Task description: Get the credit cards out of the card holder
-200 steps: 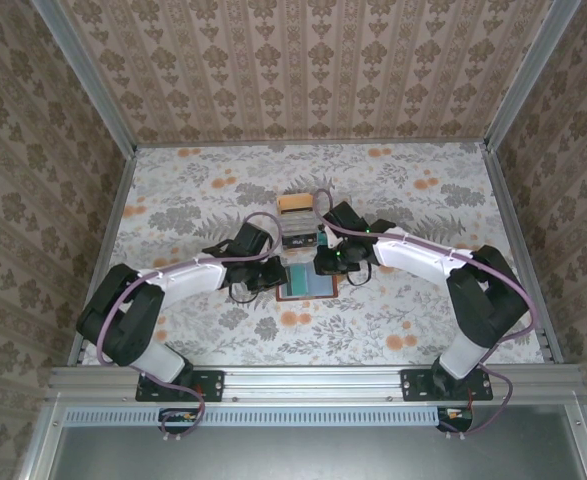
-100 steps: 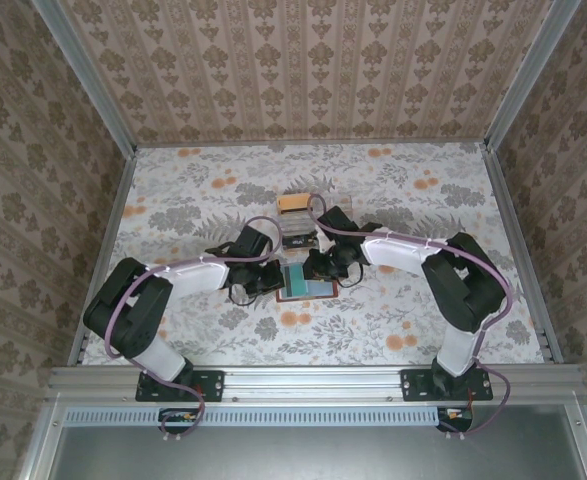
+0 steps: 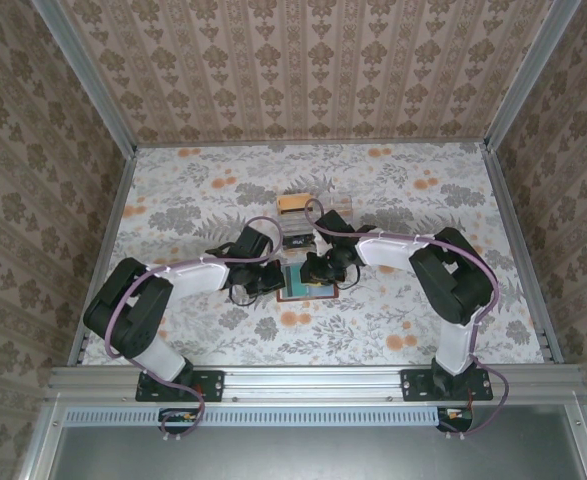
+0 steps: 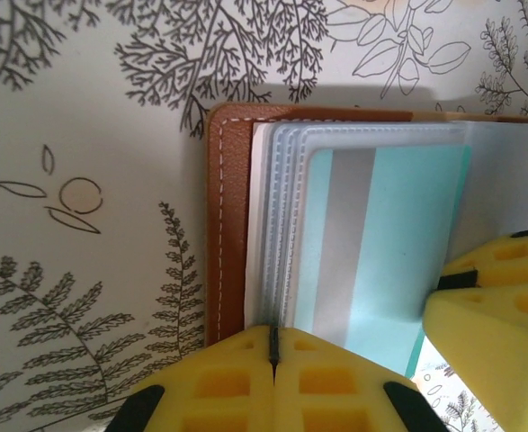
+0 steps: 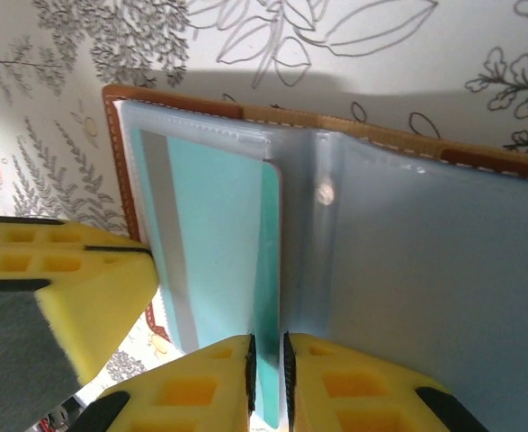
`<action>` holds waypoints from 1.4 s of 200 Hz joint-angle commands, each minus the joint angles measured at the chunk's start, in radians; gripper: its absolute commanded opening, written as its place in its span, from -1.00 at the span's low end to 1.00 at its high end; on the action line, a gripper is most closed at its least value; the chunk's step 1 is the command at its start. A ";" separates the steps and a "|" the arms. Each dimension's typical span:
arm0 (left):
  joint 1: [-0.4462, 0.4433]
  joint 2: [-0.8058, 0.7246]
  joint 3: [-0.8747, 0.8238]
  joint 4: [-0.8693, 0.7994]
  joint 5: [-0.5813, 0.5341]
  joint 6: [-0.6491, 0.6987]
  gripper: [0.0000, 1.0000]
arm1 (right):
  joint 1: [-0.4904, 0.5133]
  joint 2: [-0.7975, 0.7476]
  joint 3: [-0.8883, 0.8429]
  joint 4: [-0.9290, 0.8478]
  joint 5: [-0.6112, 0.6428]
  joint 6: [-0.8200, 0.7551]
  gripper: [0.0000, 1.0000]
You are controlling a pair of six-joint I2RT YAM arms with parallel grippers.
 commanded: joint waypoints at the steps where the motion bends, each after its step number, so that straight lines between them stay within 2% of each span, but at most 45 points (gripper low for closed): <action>1: -0.008 0.027 -0.019 -0.027 -0.013 -0.004 -1.00 | 0.000 0.018 0.020 0.008 -0.014 0.009 -0.60; 14: -0.010 0.029 -0.017 -0.024 -0.013 -0.006 -1.00 | 0.000 0.020 0.019 0.012 -0.018 0.011 -0.62; 31: -0.010 0.032 -0.016 -0.024 -0.014 -0.007 -1.00 | 0.000 0.020 0.018 0.015 -0.026 0.012 -0.89; 45: -0.010 0.034 -0.014 -0.027 -0.014 -0.006 -1.00 | -0.004 0.007 0.010 0.014 -0.024 0.013 -1.00; 154: -0.007 0.050 -0.004 -0.053 -0.024 -0.011 -1.00 | -0.078 -0.069 -0.103 0.044 -0.045 0.014 -1.00; 175: -0.007 0.052 0.001 -0.055 -0.021 -0.007 -1.00 | -0.078 -0.064 -0.115 0.102 -0.088 0.032 -0.69; 189: -0.007 0.056 0.004 -0.057 -0.020 -0.003 -1.00 | -0.078 -0.049 -0.116 0.138 -0.113 0.047 -0.62; 280: -0.010 0.069 0.018 -0.061 -0.009 0.003 -1.00 | -0.083 0.002 -0.117 0.198 -0.131 0.074 -0.68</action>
